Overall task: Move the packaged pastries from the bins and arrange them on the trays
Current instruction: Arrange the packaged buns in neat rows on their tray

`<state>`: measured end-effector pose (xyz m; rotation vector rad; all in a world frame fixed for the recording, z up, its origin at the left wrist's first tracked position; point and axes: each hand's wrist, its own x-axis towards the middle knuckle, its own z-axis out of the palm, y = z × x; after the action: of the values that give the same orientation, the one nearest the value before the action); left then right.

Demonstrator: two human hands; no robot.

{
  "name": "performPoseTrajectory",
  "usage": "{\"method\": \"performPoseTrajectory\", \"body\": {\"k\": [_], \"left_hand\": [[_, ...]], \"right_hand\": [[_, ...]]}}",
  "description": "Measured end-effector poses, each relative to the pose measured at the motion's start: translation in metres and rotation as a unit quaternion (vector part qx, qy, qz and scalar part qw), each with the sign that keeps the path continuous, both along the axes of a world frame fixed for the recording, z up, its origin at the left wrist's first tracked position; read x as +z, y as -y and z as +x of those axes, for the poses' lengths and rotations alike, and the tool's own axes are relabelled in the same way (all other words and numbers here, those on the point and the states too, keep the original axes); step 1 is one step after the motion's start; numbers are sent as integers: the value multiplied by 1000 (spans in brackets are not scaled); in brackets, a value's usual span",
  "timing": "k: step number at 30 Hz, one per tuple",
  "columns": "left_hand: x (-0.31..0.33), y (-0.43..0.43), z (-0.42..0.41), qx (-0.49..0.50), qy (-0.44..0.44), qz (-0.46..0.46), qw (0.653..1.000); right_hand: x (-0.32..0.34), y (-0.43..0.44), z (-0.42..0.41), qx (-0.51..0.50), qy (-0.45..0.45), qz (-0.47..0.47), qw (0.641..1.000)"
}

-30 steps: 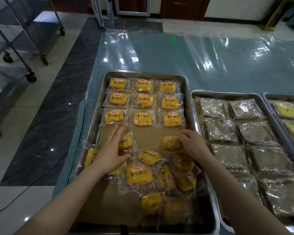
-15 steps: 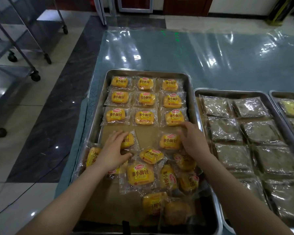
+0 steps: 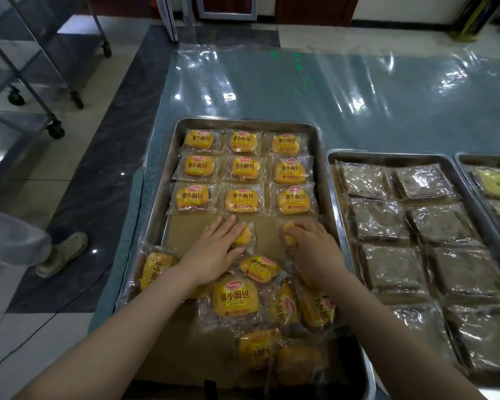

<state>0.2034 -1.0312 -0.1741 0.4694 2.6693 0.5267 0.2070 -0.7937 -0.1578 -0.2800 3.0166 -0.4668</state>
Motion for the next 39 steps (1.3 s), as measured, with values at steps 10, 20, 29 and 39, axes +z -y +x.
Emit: {"method": "performPoseTrajectory", "body": {"k": [10,20,29,39], "left_hand": [[-6,-8,-10,-83,53,-45,994],[29,49,30,6,-61,-38,997],[34,97,64,55,-97,-213,971],[21,101,68,70,-111,-259,957]], "right_hand": [[-5,12,4,26,45,16,999],[-2,65,-20,166,127,-69,975],[19,94,-28,173,96,-9,980],[8,141,-1,321,171,67,929]]}}
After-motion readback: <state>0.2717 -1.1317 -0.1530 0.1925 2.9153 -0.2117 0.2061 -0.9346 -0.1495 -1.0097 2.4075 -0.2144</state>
